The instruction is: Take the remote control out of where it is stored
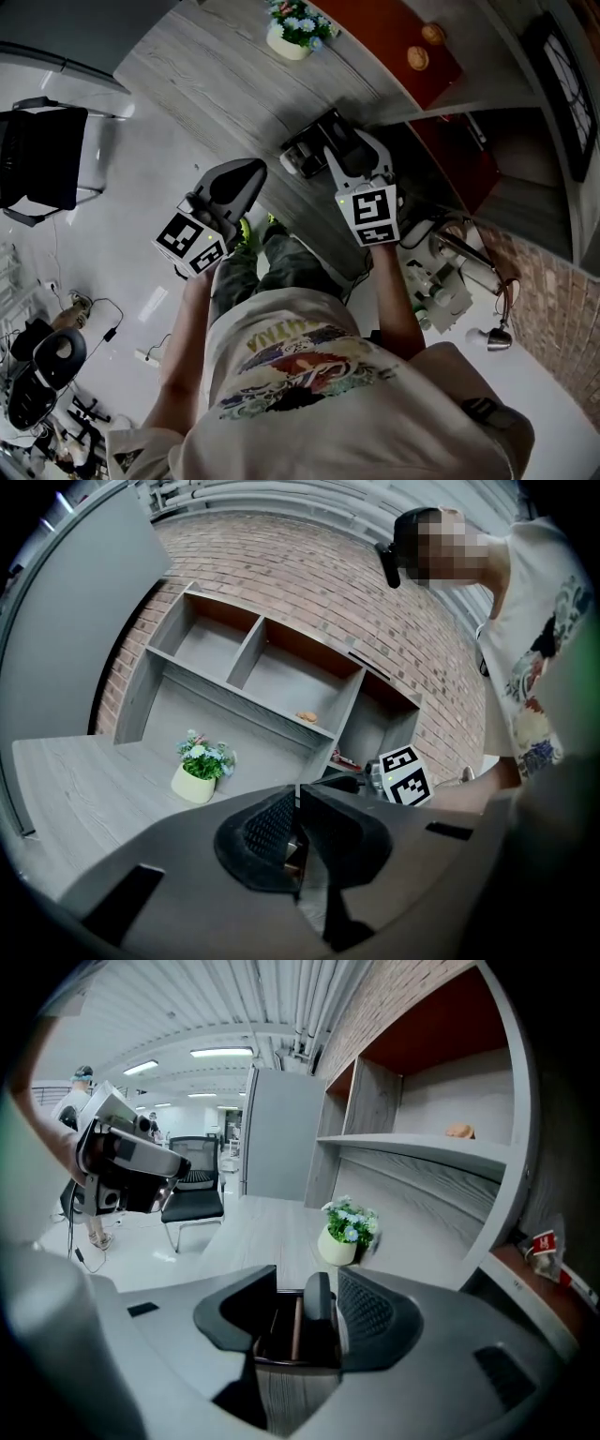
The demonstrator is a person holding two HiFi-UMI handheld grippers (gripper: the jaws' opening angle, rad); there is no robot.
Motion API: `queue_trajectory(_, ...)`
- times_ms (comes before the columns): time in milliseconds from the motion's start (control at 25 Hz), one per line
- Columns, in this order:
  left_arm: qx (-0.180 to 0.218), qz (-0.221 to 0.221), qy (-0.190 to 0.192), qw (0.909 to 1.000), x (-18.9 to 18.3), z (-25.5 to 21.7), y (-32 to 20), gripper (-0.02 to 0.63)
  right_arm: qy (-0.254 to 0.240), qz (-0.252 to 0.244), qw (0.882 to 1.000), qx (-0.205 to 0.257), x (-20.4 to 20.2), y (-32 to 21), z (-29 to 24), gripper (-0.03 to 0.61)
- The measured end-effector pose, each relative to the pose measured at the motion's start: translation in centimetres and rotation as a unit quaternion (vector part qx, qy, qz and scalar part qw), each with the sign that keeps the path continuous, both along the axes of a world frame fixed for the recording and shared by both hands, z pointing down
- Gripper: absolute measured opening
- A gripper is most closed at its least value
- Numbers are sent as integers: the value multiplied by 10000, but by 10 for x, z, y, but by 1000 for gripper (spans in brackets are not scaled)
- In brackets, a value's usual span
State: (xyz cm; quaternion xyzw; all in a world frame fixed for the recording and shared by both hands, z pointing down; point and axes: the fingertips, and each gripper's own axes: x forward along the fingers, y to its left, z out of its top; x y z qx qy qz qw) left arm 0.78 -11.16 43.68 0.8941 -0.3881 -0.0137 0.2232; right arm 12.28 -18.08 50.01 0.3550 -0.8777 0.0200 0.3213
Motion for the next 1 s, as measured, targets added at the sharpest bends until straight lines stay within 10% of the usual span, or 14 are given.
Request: queue_trajectory(1000,-208,-313,9,9993,-10,15,11,6,560,-271,9968,-496,1,-15,64,187)
